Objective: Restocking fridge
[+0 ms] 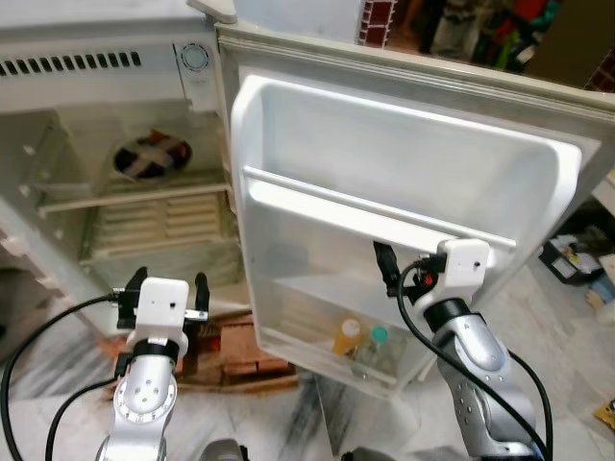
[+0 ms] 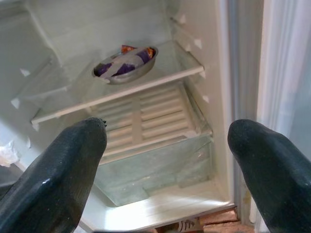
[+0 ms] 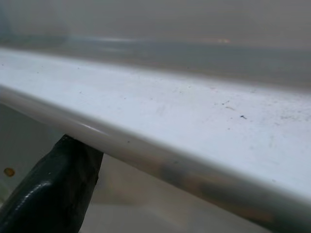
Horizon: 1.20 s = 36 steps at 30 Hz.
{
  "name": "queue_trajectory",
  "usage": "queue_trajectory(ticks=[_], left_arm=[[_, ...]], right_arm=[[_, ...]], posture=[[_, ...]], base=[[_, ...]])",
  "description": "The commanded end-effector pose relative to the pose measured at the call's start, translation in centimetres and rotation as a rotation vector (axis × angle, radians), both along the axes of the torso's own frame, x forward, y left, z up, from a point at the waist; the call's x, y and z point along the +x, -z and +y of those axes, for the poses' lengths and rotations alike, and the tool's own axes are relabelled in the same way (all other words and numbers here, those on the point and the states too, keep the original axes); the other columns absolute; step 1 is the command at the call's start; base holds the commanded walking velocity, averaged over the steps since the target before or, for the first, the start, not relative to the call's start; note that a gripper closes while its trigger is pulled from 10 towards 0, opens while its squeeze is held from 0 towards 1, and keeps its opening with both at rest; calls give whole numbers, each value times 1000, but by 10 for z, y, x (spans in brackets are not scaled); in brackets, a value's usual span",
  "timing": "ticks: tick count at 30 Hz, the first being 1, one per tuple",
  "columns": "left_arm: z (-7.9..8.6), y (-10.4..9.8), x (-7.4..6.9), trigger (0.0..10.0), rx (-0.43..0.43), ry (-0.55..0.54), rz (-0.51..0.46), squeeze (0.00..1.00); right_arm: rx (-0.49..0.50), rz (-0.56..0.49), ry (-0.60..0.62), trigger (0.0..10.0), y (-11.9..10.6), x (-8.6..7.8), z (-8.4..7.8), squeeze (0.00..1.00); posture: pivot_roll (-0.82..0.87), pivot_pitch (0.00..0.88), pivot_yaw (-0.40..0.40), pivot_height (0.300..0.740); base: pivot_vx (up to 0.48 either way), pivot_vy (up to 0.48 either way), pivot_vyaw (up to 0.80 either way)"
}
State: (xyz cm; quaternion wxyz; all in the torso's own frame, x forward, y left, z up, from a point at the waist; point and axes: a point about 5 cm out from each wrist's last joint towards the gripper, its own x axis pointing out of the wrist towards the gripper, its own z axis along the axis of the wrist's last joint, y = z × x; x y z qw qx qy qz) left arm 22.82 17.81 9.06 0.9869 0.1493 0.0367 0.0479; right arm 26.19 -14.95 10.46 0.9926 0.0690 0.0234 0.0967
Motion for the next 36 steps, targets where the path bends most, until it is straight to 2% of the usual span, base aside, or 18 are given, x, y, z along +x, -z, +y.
queue_trajectory(ticks=[1, 5, 9, 12, 15, 18, 22, 24, 28, 33, 36], left_arm=[[-1, 2, -2, 10000, -3, 0, 12, 0], [-2, 3, -2, 10000, -8, -1, 18, 0], [-3, 4, -3, 10000, -10, 0, 25, 0], [-4, 5, -3, 10000, -11, 2, 28, 0], [-4, 5, -3, 10000, -10, 3, 31, 0], [-4, 6, -2, 10000, -8, 4, 34, 0], [-2, 6, -2, 10000, -2, 0, 41, 0], [-1, 6, -1, 10000, 1, -1, 42, 0], [0, 5, 3, 10000, 9, -2, 33, 0], [1, 2, 7, 10000, 8, -7, 16, 0], [-2, 2, 7, 10000, 5, 7, 7, 0]], right_arm=[[-2, 8, 8, 10000, 1, 2, -2, 0], [-46, 71, -4, 10000, 14, -3, -2, 0], [-46, 105, 5, 10000, 20, -3, -5, 0], [-62, 113, -14, 10000, 22, -4, -3, 0], [-135, 97, -35, 10000, 25, -3, -1, 0], [-127, 106, -49, 10000, 27, -3, 0, 0], [-176, 101, 5, 10000, 27, 0, -3, 0], [-146, 108, -29, 10000, 28, 0, -2, 0], [-76, 103, 9, 10000, 24, 8, -3, 0], [-63, -19, 30, 10000, 3, 20, -6, 0], [-57, -28, 54, 10000, 0, 23, -6, 0]], posture=[[137, 0, -61, 740], [136, 0, -62, 740], [133, 0, -62, 740], [133, 0, -61, 740], [135, 0, -60, 740], [137, 0, -58, 740], [141, 0, -53, 740], [143, 0, -51, 740], [145, 0, -48, 740], [140, 0, -53, 740], [137, 0, -56, 740]], base=[[0, 0, 0], [-268, 0, 0], [-308, 0, 0], [-330, 0, 0], [-339, 0, 0], [-337, 0, 0], [-339, 0, 0], [-337, 0, 0], [-332, 0, 0], [-225, 0, 0], [0, 0, 0]])
